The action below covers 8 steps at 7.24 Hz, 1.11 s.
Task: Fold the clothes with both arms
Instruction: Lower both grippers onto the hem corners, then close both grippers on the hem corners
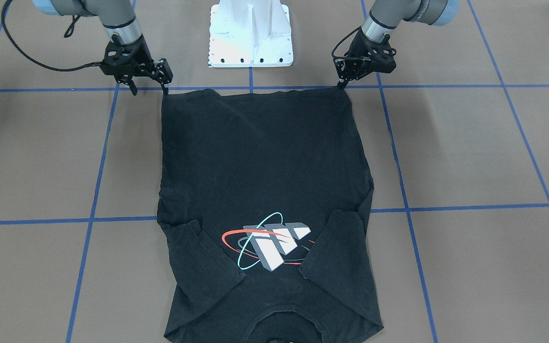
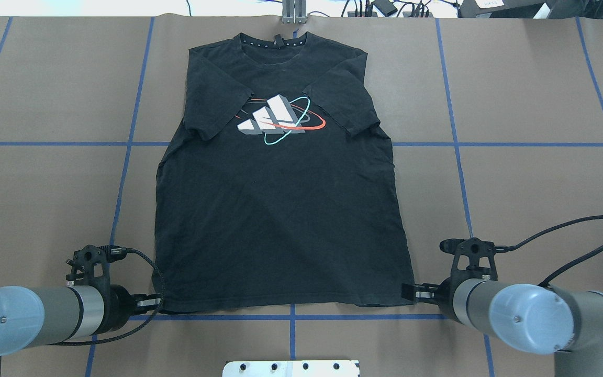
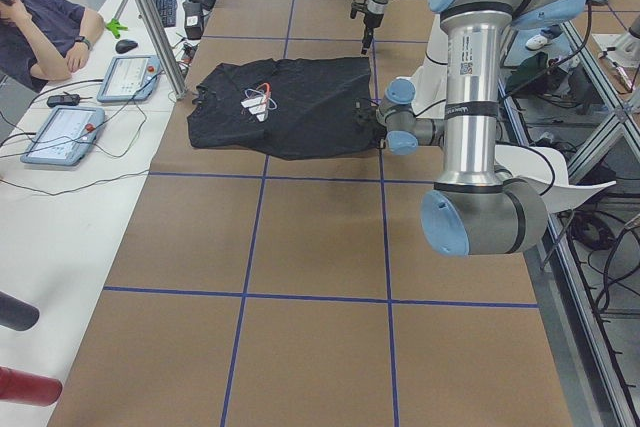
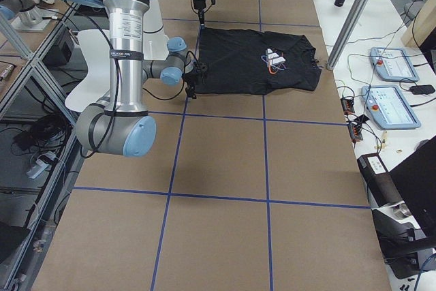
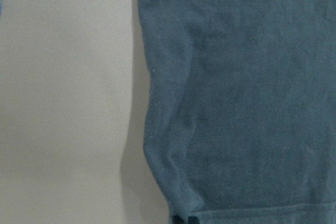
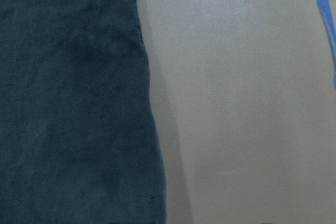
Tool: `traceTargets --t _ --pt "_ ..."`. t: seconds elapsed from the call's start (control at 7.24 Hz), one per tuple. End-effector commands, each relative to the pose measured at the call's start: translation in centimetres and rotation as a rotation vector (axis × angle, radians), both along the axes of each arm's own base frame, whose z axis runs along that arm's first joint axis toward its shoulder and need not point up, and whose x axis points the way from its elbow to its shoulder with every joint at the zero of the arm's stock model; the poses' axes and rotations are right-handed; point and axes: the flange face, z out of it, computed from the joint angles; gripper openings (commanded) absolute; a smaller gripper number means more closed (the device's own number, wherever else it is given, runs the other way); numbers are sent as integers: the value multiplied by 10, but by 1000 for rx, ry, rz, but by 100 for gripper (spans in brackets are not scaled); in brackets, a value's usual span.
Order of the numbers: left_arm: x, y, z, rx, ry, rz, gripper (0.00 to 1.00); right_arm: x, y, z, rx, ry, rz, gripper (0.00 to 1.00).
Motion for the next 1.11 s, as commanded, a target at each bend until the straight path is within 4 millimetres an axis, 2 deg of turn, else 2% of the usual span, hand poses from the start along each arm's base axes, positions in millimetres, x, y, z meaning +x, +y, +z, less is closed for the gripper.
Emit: traceTargets --t 0.0,0.14,0.41,0.83,0.97 --pt "-1 0 -2 1 4 -1 0 -21 10 4 16 26 -12 80" --pt "-1 0 -2 1 4 -1 0 -21 11 4 17 27 -15 72" --pt "-1 0 -3 1 5 -1 0 -22 14 1 10 20 -28 47" --pt "-2 0 -3 1 5 -1 0 -21 14 -1 10 16 -31 27" --pt "-2 0 -3 1 5 -1 0 -21 14 -1 10 16 -31 26"
